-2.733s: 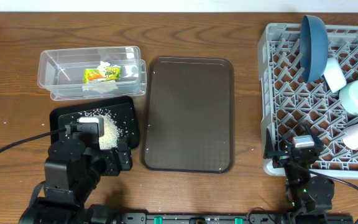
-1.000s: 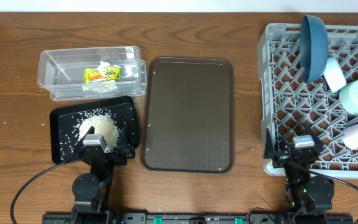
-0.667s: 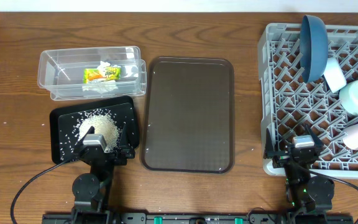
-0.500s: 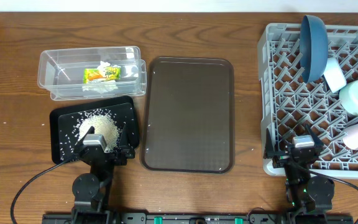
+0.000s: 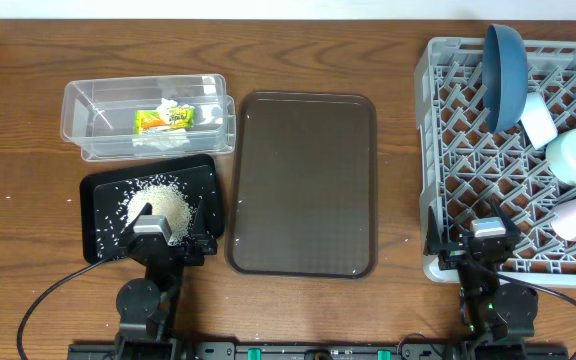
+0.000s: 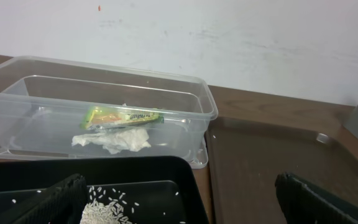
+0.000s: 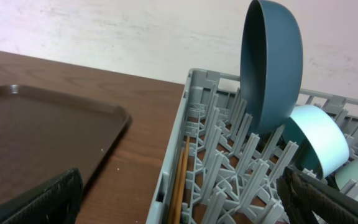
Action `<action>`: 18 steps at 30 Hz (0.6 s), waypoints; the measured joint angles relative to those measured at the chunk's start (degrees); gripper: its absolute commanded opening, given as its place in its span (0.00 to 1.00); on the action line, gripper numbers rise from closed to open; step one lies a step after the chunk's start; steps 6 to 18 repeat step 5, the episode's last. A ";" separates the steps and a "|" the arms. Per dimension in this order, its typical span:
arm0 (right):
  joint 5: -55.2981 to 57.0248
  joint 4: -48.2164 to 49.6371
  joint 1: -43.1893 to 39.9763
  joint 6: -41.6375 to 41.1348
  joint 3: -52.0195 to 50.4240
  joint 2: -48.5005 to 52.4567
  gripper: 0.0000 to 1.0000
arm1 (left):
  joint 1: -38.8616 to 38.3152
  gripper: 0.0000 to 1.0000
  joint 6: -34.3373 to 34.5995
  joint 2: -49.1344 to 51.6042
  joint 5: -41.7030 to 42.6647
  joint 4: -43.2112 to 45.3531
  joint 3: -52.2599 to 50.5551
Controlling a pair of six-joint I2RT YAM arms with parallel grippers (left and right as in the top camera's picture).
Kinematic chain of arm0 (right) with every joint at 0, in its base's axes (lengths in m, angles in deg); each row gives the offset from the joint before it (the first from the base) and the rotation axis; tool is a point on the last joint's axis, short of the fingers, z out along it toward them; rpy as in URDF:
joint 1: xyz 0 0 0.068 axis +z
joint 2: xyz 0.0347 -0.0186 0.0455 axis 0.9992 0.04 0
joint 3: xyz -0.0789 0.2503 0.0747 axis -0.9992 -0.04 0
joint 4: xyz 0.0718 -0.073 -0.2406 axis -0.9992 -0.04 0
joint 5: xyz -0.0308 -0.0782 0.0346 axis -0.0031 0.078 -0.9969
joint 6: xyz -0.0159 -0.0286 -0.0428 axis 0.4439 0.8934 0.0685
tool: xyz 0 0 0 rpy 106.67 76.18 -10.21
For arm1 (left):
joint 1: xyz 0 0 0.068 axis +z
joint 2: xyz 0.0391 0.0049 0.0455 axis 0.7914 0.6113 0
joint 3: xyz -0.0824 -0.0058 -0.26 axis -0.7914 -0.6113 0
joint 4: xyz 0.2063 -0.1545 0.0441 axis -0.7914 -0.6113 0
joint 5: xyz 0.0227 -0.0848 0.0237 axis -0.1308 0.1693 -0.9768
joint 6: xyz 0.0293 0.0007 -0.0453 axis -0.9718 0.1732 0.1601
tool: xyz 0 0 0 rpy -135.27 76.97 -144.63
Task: Sort waste into correct bins and load items into the dishwasher rack
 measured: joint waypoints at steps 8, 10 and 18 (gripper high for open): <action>-0.02 0.00 0.02 0.00 0.00 0.00 0.99 | 0.00 0.99 0.00 0.00 0.00 0.00 0.00; -0.02 0.00 0.02 0.00 0.00 0.00 0.99 | 0.00 0.99 0.00 0.00 0.00 0.00 0.00; -0.02 0.00 0.02 0.00 0.00 0.00 0.99 | 0.00 0.99 0.00 0.00 0.00 0.00 0.00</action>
